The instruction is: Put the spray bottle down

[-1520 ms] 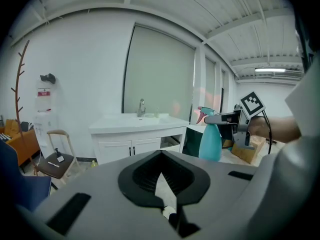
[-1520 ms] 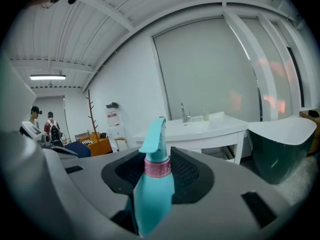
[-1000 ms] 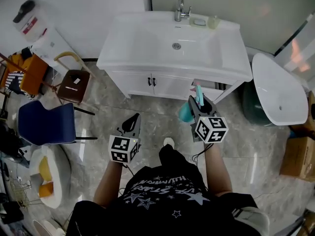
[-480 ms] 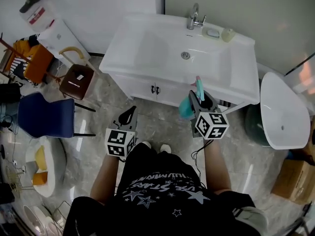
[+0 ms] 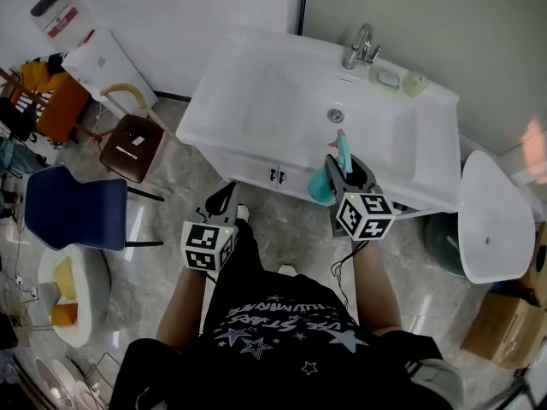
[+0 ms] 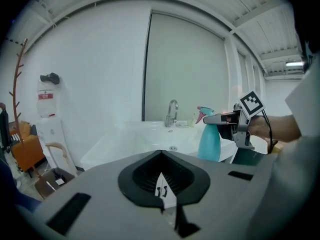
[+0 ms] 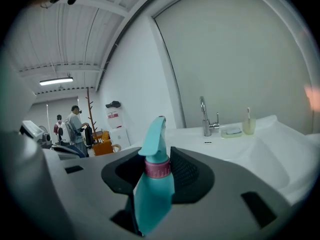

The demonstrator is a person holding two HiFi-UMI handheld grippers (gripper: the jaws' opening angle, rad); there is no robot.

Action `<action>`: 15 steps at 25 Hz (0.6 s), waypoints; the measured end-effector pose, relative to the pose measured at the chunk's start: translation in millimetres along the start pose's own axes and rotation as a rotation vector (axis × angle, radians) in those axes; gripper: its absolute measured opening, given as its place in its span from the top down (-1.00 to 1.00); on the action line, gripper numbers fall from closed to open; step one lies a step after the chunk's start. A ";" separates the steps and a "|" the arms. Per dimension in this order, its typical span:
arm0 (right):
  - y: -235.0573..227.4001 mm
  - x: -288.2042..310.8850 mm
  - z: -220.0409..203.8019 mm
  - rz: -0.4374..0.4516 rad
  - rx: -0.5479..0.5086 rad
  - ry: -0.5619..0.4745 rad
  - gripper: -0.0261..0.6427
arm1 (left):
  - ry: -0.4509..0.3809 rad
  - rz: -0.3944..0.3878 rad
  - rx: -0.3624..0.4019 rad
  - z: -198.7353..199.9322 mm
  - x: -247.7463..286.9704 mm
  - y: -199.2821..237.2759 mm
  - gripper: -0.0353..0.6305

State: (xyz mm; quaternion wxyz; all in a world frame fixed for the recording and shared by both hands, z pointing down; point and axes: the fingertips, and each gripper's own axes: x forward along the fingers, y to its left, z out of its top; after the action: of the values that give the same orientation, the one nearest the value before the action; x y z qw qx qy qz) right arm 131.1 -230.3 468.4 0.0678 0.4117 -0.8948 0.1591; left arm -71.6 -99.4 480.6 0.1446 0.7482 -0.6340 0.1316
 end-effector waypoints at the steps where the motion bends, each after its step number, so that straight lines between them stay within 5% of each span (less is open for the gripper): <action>1: 0.1 13.8 3.9 -0.005 -0.004 -0.001 0.44 | -0.003 -0.002 -0.001 3.7 9.7 11.9 0.85; 15: 16.1 239.7 55.3 -0.121 0.025 -0.022 0.44 | 0.024 -0.121 0.009 64.6 155.0 182.7 0.85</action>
State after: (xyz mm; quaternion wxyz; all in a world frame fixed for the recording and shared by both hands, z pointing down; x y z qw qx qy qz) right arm -36.8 -410.6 473.2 0.0622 0.4675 -0.8669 0.1611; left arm -226.0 -293.4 489.0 0.1566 0.7842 -0.5851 0.1345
